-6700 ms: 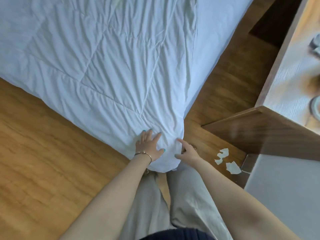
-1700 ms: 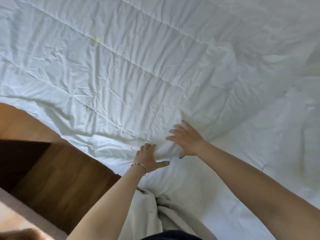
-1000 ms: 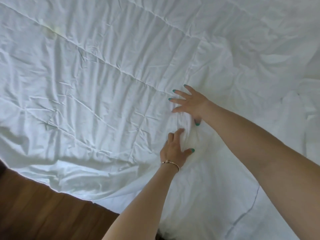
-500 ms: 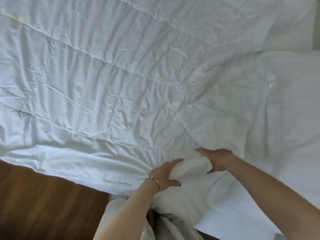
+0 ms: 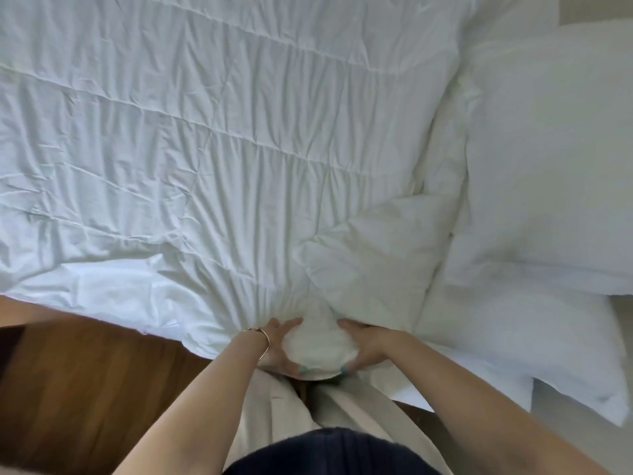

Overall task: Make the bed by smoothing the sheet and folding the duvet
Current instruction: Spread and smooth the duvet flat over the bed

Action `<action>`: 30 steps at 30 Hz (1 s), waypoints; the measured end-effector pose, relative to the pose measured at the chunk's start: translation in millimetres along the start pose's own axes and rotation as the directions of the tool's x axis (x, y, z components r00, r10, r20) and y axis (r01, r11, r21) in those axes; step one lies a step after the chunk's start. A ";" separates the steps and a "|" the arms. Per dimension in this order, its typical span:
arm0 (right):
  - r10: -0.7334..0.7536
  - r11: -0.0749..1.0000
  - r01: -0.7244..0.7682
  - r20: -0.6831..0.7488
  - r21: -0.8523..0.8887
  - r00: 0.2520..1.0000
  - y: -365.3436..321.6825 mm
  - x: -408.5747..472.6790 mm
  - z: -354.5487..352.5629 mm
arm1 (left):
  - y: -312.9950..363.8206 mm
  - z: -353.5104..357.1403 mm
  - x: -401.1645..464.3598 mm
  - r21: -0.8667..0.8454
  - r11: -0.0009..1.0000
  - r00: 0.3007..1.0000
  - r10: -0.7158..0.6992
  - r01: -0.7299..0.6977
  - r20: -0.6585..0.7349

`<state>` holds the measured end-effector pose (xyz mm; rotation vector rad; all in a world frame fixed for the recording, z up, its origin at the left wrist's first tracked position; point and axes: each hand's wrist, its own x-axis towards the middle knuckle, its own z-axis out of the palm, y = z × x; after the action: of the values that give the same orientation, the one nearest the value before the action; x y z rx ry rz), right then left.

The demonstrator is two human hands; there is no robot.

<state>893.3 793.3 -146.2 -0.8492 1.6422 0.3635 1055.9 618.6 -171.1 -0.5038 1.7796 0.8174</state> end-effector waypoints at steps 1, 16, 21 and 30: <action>-0.017 0.998 0.021 -0.053 0.064 0.998 -3.5 -6.3 -3.4 | 8.4 -4.6 0.4 -0.044 0.999 1.000 0.000 0.000 0.000; 0.753 0.381 -0.038 -0.285 0.924 0.593 47.2 -21.1 -167.4 | 136.2 -142.9 33.0 -0.263 0.955 0.923 0.029 -0.140 -0.384; 0.778 0.424 -0.084 -0.315 0.902 0.543 40.5 -19.1 -184.4 | 148.2 -126.0 17.6 -0.110 0.879 0.873 0.434 -0.465 -0.220; 0.574 0.752 -0.119 -0.555 0.649 0.603 29.0 -48.6 -195.1 | 131.2 -133.8 -22.1 -0.065 0.787 0.789 0.608 -0.613 -0.087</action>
<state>735.6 702.7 -55.7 -0.1548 2.5315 -0.2517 887.9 607.9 -85.8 0.0185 1.9959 1.3474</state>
